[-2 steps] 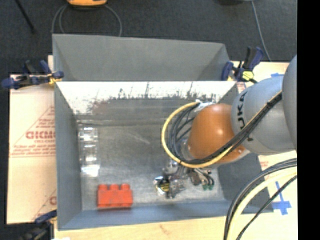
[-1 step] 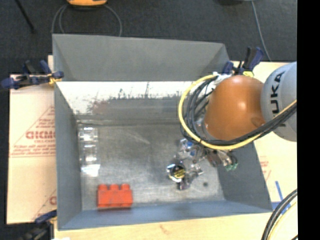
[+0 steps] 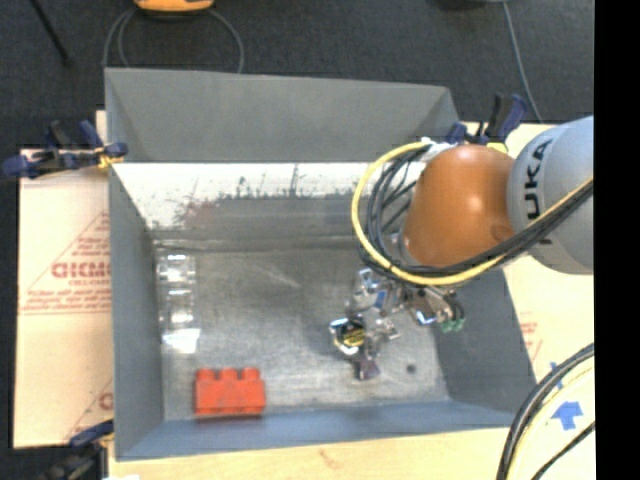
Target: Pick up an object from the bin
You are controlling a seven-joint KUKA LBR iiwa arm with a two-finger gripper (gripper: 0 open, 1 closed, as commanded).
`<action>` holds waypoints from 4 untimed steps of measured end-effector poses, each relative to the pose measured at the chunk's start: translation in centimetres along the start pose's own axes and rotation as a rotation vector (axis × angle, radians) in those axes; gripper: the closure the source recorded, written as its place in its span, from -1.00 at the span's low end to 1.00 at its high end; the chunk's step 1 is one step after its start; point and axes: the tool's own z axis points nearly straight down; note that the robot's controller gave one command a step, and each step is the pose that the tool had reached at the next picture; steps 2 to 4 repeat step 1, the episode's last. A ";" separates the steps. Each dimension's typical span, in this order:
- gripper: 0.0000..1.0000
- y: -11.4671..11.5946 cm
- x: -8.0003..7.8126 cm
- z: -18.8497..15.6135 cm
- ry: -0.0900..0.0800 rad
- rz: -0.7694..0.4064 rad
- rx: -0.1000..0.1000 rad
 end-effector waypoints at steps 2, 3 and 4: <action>1.00 -1.2 -0.4 -8.5 -0.004 -0.148 0.004; 1.00 -1.2 -0.4 -8.5 -0.004 -0.148 0.004; 1.00 -1.2 -0.4 -8.5 -0.004 -0.148 0.004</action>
Offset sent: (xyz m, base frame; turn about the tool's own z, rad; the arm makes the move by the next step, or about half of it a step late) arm 0.0039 -0.0089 0.0814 -0.1496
